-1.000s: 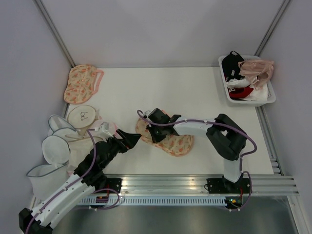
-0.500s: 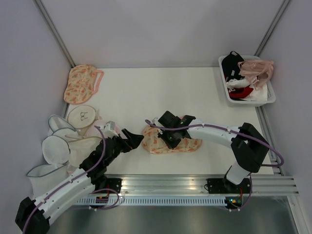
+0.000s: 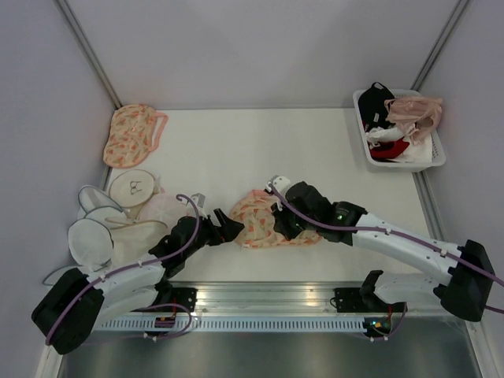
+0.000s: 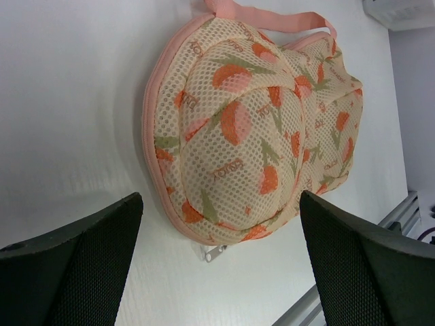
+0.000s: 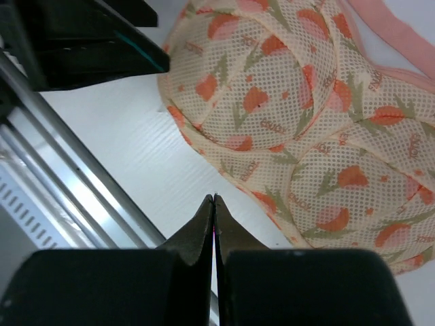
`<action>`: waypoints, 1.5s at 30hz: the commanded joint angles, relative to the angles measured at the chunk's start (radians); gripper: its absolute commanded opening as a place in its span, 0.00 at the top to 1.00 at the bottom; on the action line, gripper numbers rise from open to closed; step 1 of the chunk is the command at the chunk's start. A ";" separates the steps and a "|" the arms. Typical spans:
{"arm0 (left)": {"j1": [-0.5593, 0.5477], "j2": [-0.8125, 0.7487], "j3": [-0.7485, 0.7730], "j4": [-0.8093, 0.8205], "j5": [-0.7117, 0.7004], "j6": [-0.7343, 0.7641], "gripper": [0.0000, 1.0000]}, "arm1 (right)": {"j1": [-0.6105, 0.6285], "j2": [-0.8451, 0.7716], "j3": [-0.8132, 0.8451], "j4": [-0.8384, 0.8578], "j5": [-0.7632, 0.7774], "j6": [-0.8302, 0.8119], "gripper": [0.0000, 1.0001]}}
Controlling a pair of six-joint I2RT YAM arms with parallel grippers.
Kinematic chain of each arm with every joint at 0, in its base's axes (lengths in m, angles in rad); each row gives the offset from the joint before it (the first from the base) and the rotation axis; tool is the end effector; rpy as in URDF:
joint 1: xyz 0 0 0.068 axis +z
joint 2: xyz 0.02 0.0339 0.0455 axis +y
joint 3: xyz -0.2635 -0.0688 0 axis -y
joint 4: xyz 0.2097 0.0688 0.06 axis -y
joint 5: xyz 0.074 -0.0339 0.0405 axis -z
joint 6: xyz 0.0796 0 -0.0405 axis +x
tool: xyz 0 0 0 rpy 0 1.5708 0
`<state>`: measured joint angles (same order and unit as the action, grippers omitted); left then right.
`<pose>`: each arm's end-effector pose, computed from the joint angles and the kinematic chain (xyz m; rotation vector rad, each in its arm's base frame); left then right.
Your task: Unzip the laundry bag and remove the bra
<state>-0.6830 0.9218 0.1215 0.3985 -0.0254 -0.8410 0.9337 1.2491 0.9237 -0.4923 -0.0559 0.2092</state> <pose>0.1496 -0.1191 0.1547 -0.1836 2.0953 -0.9414 0.1508 0.2113 0.2413 -0.9022 2.3033 0.5872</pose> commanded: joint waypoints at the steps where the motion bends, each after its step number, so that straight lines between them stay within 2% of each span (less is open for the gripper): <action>1: -0.004 0.084 0.018 0.158 0.021 0.060 0.00 | 0.022 -0.089 -0.069 0.087 0.019 0.123 0.99; 8: -0.004 0.267 0.096 0.131 0.005 0.027 0.02 | 0.051 -0.214 -0.184 0.118 0.093 0.229 1.00; 10: -0.004 0.299 0.092 0.177 0.008 0.014 0.03 | 0.050 -0.227 -0.198 0.132 0.096 0.242 1.00; 12: -0.004 0.362 0.078 0.258 0.050 0.005 0.13 | 0.051 -0.232 -0.210 0.138 0.091 0.249 1.00; 13: -0.004 0.386 0.073 0.361 0.068 0.002 0.26 | 0.051 -0.232 -0.215 0.150 0.091 0.254 1.00; 15: -0.004 0.469 0.082 0.440 0.122 -0.007 0.42 | 0.053 -0.226 -0.229 0.156 0.091 0.265 1.00; 16: -0.004 0.498 0.090 0.503 0.143 -0.012 0.62 | 0.054 -0.226 -0.233 0.164 0.093 0.268 1.00; 18: -0.004 0.560 0.116 0.548 0.186 -0.033 0.91 | 0.057 -0.234 -0.250 0.164 0.109 0.288 1.00; 19: -0.004 0.572 0.124 0.571 0.196 -0.046 0.98 | 0.059 -0.246 -0.255 0.161 0.123 0.297 1.00; 23: -0.004 0.565 0.122 0.673 0.234 -0.069 0.98 | 0.062 -0.299 -0.289 0.146 0.200 0.338 1.00; 25: -0.004 0.514 0.132 0.671 0.251 -0.063 0.98 | 0.062 -0.330 -0.295 0.138 0.244 0.360 1.00; 28: -0.004 0.409 0.170 0.593 0.269 -0.014 0.98 | 0.063 -0.361 -0.295 0.124 0.292 0.384 1.00; 30: -0.004 0.330 0.226 0.444 0.275 0.034 0.98 | 0.062 -0.373 -0.295 0.117 0.326 0.400 0.99; 32: -0.004 0.198 0.307 0.294 0.254 0.143 0.98 | 0.063 -0.390 -0.304 0.115 0.355 0.413 1.00; 33: -0.006 0.155 0.341 0.131 0.201 0.182 0.98 | 0.062 -0.398 -0.307 0.104 0.372 0.420 1.00; 35: -0.004 0.045 0.450 -0.036 0.109 0.310 0.98 | 0.063 -0.425 -0.313 0.095 0.424 0.441 1.00; 36: -0.004 0.019 0.489 -0.184 0.070 0.348 0.98 | 0.063 -0.451 -0.316 0.080 0.451 0.461 1.00; 38: -0.006 -0.044 0.604 -0.297 -0.012 0.454 0.98 | 0.063 -0.484 -0.321 0.054 0.531 0.489 1.00; 40: -0.006 -0.066 0.715 -0.452 -0.050 0.534 0.98 | 0.062 -0.537 -0.325 0.028 0.623 0.542 1.00; 42: -0.006 -0.052 0.785 -0.532 -0.047 0.577 0.98 | 0.062 -0.580 -0.329 -0.008 0.665 0.571 1.00; 43: -0.006 -0.037 0.852 -0.615 -0.035 0.611 0.98 | 0.062 -0.589 -0.330 -0.017 0.680 0.587 1.00; 45: -0.007 0.047 0.895 -0.676 0.014 0.632 0.98 | 0.062 -0.605 -0.329 -0.031 0.692 0.590 0.99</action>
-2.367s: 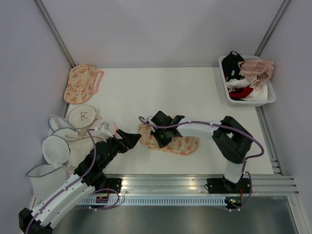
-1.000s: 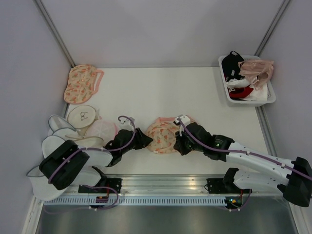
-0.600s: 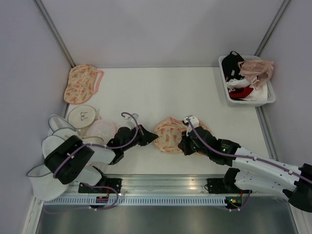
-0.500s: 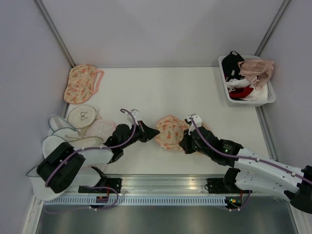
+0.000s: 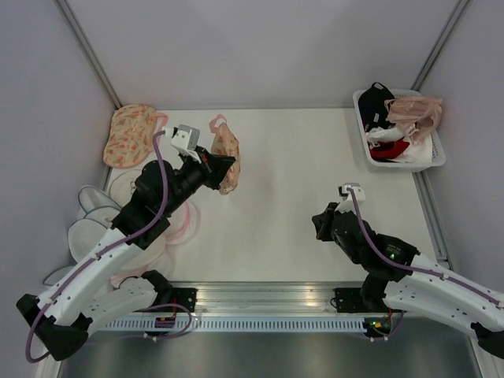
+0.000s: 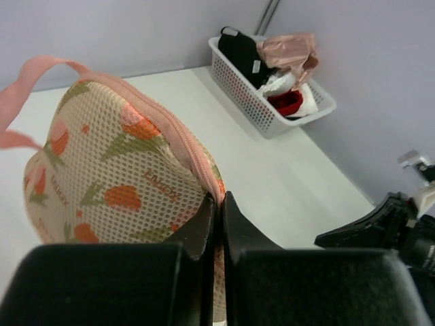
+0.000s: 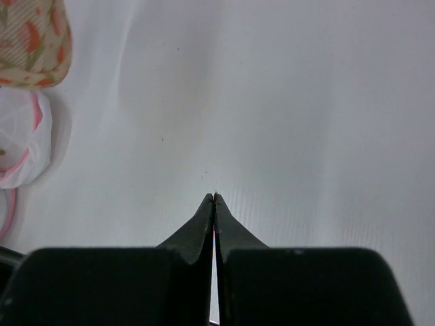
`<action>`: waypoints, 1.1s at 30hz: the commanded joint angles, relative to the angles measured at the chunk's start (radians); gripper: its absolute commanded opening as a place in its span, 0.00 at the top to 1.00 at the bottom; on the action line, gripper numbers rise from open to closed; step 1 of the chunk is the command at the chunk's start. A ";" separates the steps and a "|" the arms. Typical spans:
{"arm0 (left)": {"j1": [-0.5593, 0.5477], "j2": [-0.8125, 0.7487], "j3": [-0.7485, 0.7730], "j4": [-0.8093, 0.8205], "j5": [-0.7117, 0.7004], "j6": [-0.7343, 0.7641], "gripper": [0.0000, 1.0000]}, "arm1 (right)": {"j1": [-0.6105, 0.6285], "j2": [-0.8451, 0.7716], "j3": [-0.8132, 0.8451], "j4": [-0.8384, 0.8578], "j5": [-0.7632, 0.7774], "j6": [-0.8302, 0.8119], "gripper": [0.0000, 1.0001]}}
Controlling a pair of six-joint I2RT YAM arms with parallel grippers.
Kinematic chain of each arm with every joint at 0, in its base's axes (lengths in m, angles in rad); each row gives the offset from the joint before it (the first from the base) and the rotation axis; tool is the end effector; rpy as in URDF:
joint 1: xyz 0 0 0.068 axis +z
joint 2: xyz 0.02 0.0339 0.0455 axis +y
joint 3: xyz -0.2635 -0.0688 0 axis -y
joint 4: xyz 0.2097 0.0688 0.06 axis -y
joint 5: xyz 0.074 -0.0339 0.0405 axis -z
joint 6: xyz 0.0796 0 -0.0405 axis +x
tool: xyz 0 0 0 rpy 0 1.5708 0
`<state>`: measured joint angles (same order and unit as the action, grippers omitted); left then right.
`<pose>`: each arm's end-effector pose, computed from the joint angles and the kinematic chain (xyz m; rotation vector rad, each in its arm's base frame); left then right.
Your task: Unzip the laundry bag and remove the bra
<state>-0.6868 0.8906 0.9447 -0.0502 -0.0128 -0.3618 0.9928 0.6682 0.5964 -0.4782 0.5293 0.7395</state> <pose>0.1661 -0.1349 0.3902 0.2527 1.6059 -0.8080 0.1147 0.1022 0.2470 0.0497 2.0782 0.5159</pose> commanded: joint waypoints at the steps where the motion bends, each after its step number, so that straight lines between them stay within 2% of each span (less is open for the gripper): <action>1: -0.006 0.120 0.089 -0.268 0.008 0.164 0.98 | 0.003 -0.024 0.003 -0.048 0.107 0.067 1.00; 3: -0.042 0.222 0.086 -0.287 0.019 0.164 0.98 | 0.004 -0.018 0.012 -0.065 0.107 0.066 0.99; 10: -0.232 0.555 0.078 -0.275 -0.102 0.150 0.98 | 0.003 -0.002 0.028 -0.088 0.097 0.069 1.00; 13: -0.258 0.623 0.080 -0.235 -0.108 0.127 0.98 | 0.003 -0.013 0.031 -0.103 0.106 0.069 1.00; 17: -0.280 0.611 0.063 -0.144 -0.092 0.092 0.97 | 0.004 -0.030 0.032 -0.120 0.106 0.067 0.99; 18: -0.283 0.598 0.048 -0.125 -0.081 0.078 0.82 | 0.003 -0.030 0.031 -0.119 0.106 0.063 0.99; 19: -0.284 0.582 0.036 -0.096 -0.063 0.066 0.61 | 0.004 -0.027 0.031 -0.119 0.103 0.060 1.00; 20: -0.283 0.541 0.020 -0.068 -0.053 0.054 0.32 | 0.003 -0.022 0.031 -0.120 0.103 0.060 1.00; 23: -0.284 0.449 -0.041 0.016 -0.072 -0.002 0.04 | 0.004 -0.015 0.034 -0.120 0.100 0.054 0.99; 25: -0.284 0.394 -0.086 0.044 -0.122 -0.055 0.01 | 0.003 -0.015 0.039 -0.120 0.098 0.049 0.99; 28: -0.283 0.276 -0.167 0.044 -0.225 -0.182 0.00 | 0.003 -0.012 0.039 -0.120 0.092 0.044 1.00; 31: -0.283 0.164 -0.289 0.090 -0.262 -0.388 0.00 | 0.003 -0.010 0.031 -0.109 0.084 0.044 1.00; 32: -0.283 0.141 -0.328 0.105 -0.262 -0.501 0.00 | 0.003 -0.009 0.028 -0.106 0.081 0.043 1.00; 33: -0.281 0.099 -0.412 0.125 -0.266 -0.566 0.00 | 0.003 -0.007 0.025 -0.103 0.077 0.043 1.00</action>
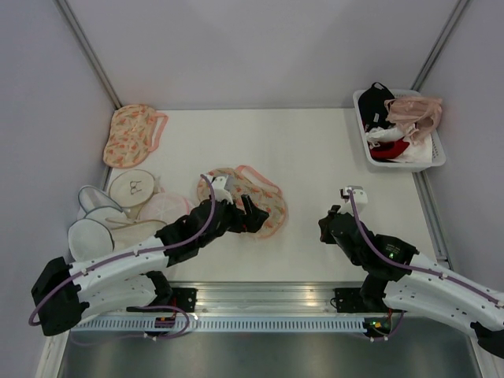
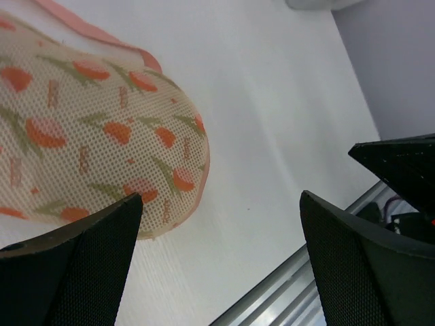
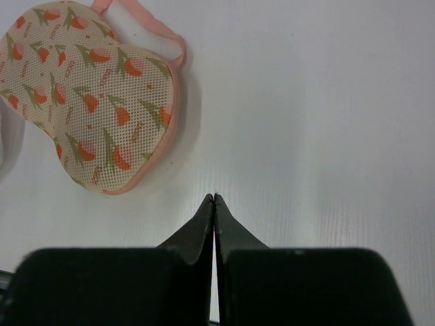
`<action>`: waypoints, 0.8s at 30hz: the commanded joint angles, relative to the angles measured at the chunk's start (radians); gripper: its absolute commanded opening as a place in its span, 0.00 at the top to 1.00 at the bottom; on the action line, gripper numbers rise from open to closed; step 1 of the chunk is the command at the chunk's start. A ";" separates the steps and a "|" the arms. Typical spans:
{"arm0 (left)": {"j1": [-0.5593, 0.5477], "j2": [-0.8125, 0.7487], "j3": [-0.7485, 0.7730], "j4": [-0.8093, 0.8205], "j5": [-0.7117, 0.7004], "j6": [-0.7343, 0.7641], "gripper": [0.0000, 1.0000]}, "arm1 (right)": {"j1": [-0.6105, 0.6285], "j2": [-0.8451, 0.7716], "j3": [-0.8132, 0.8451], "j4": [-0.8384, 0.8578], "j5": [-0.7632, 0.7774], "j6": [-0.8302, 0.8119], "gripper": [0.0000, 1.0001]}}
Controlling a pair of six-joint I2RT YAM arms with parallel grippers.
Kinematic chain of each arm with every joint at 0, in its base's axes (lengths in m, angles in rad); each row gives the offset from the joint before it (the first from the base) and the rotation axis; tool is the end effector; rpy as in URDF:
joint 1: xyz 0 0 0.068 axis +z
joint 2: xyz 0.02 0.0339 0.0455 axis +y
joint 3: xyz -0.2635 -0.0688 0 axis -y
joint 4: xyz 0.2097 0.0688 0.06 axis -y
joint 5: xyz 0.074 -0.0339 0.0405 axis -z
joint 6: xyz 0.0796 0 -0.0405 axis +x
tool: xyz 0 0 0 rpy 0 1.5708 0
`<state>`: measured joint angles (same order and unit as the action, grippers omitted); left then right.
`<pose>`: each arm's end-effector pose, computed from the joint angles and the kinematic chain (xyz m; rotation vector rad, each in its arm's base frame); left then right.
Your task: Unzip the laundry bag and remove the bra
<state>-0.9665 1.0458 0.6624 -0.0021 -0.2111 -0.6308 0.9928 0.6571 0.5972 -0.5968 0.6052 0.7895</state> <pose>0.1532 -0.1926 0.2616 0.1973 2.0350 -0.8331 0.1115 0.0881 0.2366 0.1075 2.1184 0.3906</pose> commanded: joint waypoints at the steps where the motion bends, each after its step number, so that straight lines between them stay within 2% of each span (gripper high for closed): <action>1: -0.003 -0.073 -0.177 0.144 -0.068 -0.357 0.00 | 0.003 0.006 0.023 0.022 0.001 -0.007 1.00; 2: -0.003 -0.090 -0.272 0.190 -0.068 -0.457 0.00 | 0.003 0.004 0.018 0.023 -0.001 -0.006 0.99; 4: -0.003 -0.119 -0.351 0.294 -0.086 -0.553 0.00 | 0.004 0.009 0.015 0.029 -0.008 -0.007 1.00; 5: -0.001 -0.124 -0.401 0.304 -0.100 -0.640 0.00 | 0.004 0.010 0.012 0.029 -0.010 -0.007 1.00; 8: -0.003 -0.148 -0.458 0.315 -0.164 -0.780 0.00 | 0.003 0.012 0.010 0.023 -0.012 -0.007 1.00; 12: 0.000 -0.159 -0.495 0.378 -0.284 -0.814 0.00 | 0.004 0.006 0.001 0.029 -0.018 -0.004 0.99; 17: 0.021 -0.074 -0.489 0.435 -0.366 -0.805 0.00 | 0.004 0.024 -0.013 0.048 -0.045 -0.015 1.00; 19: 0.087 -0.023 -0.485 0.436 -0.325 -0.829 0.01 | 0.004 0.038 -0.013 0.052 -0.057 -0.019 0.99; 21: 0.165 0.040 -0.489 0.458 -0.208 -0.843 0.00 | 0.004 0.039 -0.013 0.049 -0.062 -0.021 1.00; 24: 0.190 0.094 -0.484 0.461 -0.146 -0.869 0.00 | 0.004 0.030 -0.020 0.049 -0.061 -0.021 1.00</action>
<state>-0.7979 1.1027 0.1673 0.3950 -0.4377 -1.4284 0.9932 0.6949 0.5842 -0.5735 0.5507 0.7803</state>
